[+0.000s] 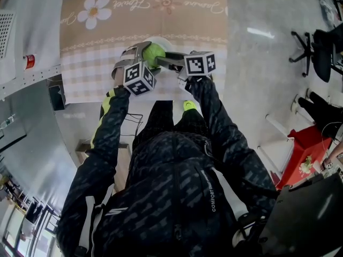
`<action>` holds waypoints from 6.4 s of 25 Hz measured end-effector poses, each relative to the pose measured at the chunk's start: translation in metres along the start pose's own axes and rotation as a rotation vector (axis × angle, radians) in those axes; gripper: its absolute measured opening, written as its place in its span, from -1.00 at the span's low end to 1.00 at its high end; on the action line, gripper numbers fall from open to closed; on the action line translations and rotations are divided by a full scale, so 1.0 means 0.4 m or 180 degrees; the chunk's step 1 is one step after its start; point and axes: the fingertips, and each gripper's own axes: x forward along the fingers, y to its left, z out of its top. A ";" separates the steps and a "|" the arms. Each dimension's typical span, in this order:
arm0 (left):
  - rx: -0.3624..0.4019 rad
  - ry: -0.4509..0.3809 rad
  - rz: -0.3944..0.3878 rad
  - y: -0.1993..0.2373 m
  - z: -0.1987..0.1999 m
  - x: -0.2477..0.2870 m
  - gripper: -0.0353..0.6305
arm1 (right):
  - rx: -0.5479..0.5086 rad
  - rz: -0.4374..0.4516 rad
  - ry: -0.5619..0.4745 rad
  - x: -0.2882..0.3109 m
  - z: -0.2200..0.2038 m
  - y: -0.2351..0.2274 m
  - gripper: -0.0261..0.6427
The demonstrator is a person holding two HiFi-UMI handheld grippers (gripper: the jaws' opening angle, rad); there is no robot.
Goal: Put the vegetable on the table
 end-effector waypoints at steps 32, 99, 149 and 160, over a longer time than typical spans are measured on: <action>0.0143 -0.0303 0.0419 0.013 0.028 0.013 0.39 | -0.0269 -0.0253 -0.0146 -0.026 0.013 -0.061 -0.39; -0.1584 -0.1409 0.1909 -0.227 0.238 -0.429 -0.90 | -0.1851 0.0377 0.0104 -0.281 -0.188 0.350 -0.92; -0.2046 -0.2185 0.1622 -0.956 0.323 -0.608 -0.90 | -0.2536 -0.0017 -0.0024 -0.534 -0.812 0.537 -0.91; -0.1928 -0.2276 0.1564 -1.126 0.330 -0.663 -0.90 | -0.2576 -0.0146 -0.0189 -0.584 -0.973 0.619 -0.91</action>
